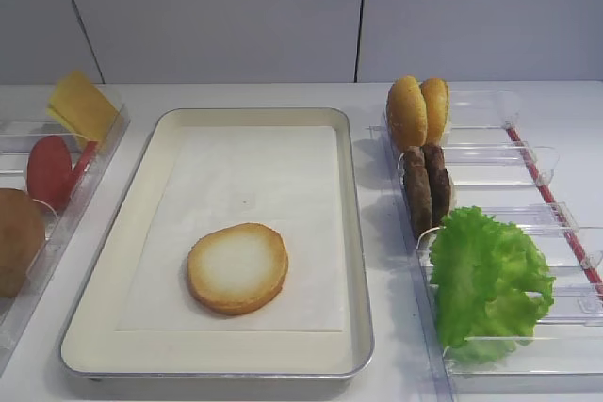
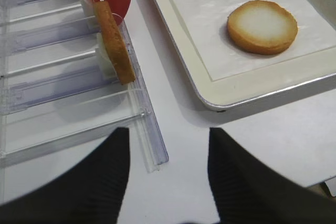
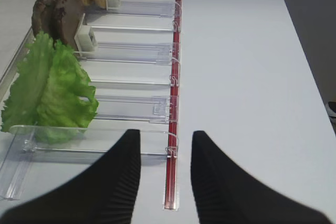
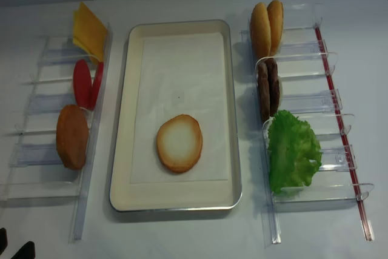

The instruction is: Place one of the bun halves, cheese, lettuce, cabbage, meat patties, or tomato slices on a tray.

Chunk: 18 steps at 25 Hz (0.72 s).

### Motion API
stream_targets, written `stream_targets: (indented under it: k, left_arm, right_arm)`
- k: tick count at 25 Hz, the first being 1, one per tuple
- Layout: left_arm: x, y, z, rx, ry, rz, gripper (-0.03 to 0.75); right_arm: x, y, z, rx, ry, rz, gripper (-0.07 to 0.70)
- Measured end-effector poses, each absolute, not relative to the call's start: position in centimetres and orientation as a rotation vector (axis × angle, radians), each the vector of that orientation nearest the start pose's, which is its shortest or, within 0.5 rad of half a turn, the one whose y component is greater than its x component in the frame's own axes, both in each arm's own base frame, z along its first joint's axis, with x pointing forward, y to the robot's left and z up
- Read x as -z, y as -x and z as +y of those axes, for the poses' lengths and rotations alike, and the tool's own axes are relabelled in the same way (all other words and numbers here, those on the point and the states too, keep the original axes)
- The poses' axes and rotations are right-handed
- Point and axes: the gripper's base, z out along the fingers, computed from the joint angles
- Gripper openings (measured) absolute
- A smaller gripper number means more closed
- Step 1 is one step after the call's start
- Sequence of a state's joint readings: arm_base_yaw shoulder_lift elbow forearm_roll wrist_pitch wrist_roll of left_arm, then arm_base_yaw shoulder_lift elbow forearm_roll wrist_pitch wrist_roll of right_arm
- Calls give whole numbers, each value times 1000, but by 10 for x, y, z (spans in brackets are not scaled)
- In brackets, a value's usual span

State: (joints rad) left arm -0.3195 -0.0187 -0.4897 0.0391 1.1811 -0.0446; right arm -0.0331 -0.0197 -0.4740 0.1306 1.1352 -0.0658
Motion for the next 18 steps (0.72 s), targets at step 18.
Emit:
stream_targets:
  k: [18]
  left_arm:
    - [-265, 12, 4, -9, 33, 2155, 323]
  right_arm:
    - [-265, 8, 11, -100, 46, 2119, 268]
